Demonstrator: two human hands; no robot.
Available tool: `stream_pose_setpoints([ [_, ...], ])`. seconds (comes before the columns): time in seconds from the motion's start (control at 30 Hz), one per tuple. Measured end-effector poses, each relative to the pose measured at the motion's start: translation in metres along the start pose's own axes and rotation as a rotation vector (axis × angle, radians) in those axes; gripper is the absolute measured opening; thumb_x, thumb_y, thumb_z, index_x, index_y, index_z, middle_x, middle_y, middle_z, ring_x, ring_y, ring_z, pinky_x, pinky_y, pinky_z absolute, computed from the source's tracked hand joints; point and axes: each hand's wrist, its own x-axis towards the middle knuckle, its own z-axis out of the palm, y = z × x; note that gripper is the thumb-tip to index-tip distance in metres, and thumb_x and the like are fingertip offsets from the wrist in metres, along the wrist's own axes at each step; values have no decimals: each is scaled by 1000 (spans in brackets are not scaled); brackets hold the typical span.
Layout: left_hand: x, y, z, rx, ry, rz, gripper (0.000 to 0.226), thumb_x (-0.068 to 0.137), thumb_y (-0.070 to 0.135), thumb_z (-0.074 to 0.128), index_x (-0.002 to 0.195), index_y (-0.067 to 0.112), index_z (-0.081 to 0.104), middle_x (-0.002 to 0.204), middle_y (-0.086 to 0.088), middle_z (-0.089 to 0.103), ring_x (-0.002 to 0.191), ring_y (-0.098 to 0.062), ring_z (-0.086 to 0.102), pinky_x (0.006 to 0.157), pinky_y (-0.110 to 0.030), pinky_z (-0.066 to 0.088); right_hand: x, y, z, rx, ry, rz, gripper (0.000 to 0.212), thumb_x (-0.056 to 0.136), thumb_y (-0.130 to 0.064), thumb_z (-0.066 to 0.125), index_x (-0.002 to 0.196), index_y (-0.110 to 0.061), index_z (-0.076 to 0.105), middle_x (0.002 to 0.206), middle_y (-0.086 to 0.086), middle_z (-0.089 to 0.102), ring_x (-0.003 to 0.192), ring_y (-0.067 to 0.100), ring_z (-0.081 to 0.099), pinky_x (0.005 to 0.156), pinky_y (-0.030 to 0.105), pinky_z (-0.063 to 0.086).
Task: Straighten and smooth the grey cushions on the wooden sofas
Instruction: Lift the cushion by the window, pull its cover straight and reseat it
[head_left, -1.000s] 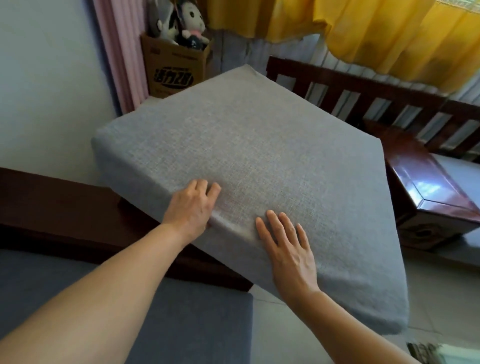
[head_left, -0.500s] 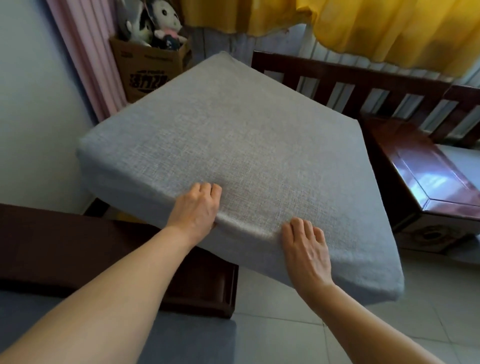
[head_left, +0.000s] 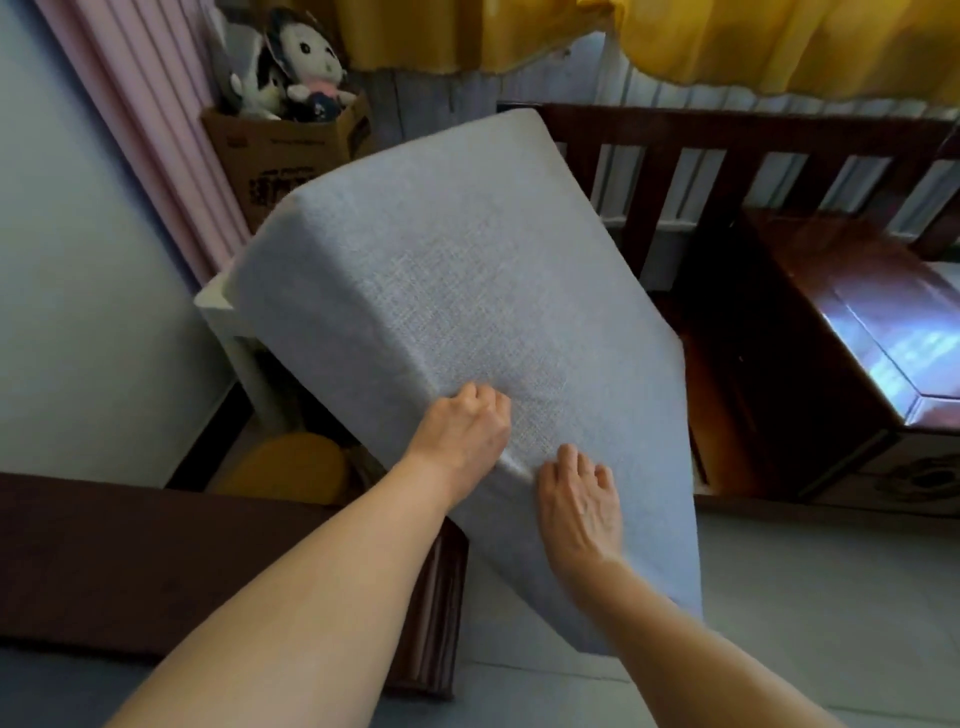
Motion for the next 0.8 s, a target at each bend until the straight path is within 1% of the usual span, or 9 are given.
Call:
stream_pose_setpoints([
  [0.17,-18,25,48,-44,-76,3,18,62,6,45,58,13,60,46,-4,54,37,-17,54,32,-18,36,39,26,5,116,-189,-17,27,96,-5,36,120,-2,48,124,15,43,107,33,52,88,37,40],
  [0.27,-34,27,73,-81,-177,38,24,49,2,74,63,13,59,41,-6,52,30,-21,52,32,-19,37,27,13,30,263,-300,6,33,89,-9,44,121,-4,39,128,17,36,113,35,46,92,37,38],
  [0.33,-29,22,62,-109,-338,48,53,36,16,91,79,11,61,47,-6,58,37,-22,59,35,-22,40,22,7,47,312,-310,29,45,85,-17,55,123,-5,35,132,18,30,123,34,37,101,35,34],
  [0.43,-7,16,50,-93,-327,-49,67,74,36,77,125,8,43,85,-6,71,78,-23,71,56,-27,46,28,14,53,342,-318,83,69,79,-31,69,129,-6,29,138,20,22,132,35,25,111,34,28],
  [0.57,10,10,46,-142,-163,69,77,27,21,95,96,3,68,53,-5,57,48,-22,58,37,-24,38,34,29,49,392,-327,134,78,77,-28,70,132,-10,18,140,19,11,137,39,13,114,38,23],
  [0.63,16,6,45,-73,-158,149,75,33,32,93,98,6,66,72,-6,59,68,-22,57,49,-31,43,35,35,43,426,-311,146,77,76,-28,68,131,-9,18,139,19,10,137,39,12,113,38,24],
  [0.7,23,6,35,-14,-187,201,84,54,50,83,122,12,53,113,-12,53,107,-28,49,85,-44,44,32,34,36,459,-311,179,82,74,-32,68,133,-8,17,143,20,7,138,39,11,113,38,24],
  [0.73,28,5,34,-1,-201,190,92,66,56,74,140,16,35,138,-14,36,129,-32,31,102,-52,30,27,32,34,478,-327,207,90,74,-35,68,139,-7,12,148,20,1,141,38,5,115,40,20],
  [0.8,40,0,28,25,-336,151,103,78,66,57,151,26,-2,157,-12,-11,144,-31,-11,111,-59,2,9,22,35,511,-379,239,110,75,-44,67,147,-11,-8,154,16,-20,144,34,-13,117,47,8],
])
